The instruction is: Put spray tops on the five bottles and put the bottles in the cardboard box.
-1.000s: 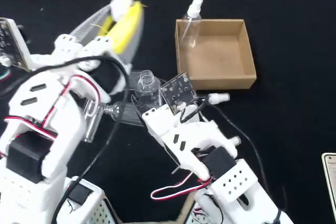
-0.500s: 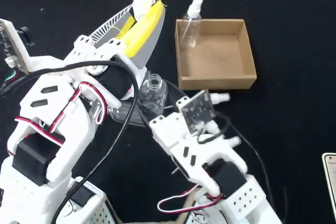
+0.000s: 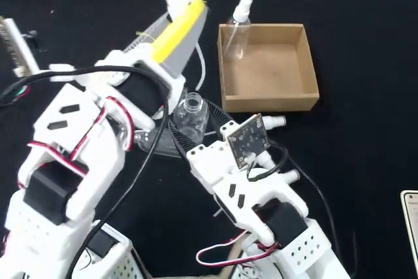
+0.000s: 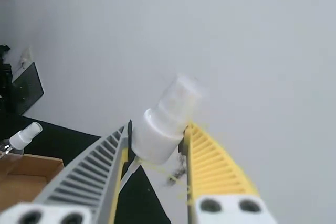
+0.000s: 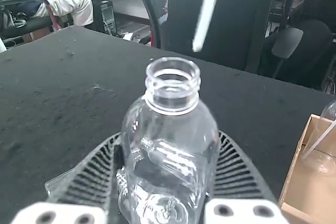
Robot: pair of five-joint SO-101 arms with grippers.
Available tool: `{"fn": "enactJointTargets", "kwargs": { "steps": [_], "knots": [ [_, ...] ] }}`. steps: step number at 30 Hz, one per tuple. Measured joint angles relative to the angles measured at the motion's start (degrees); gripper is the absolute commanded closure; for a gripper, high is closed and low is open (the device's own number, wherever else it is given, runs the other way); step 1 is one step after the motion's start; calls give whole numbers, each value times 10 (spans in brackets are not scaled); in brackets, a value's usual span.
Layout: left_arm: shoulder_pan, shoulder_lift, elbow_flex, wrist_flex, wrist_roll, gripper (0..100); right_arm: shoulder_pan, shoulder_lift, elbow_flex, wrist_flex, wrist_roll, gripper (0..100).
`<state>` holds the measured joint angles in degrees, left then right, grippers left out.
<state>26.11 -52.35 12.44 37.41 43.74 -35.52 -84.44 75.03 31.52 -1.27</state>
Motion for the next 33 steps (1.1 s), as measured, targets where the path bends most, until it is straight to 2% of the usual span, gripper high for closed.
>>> {"fn": "enactJointTargets", "kwargs": {
  "steps": [11,24,29,33],
  "knots": [
    [3,-1,32,0,3,902,0,0,0,0,0,893],
    [1,-8,-15,11,1,901,0,0,0,0,0,893],
    [44,-46,-22,47,3,899,0,0,0,0,0,893],
    [43,-55,-22,47,3,898,0,0,0,0,0,893]
  ]
}}
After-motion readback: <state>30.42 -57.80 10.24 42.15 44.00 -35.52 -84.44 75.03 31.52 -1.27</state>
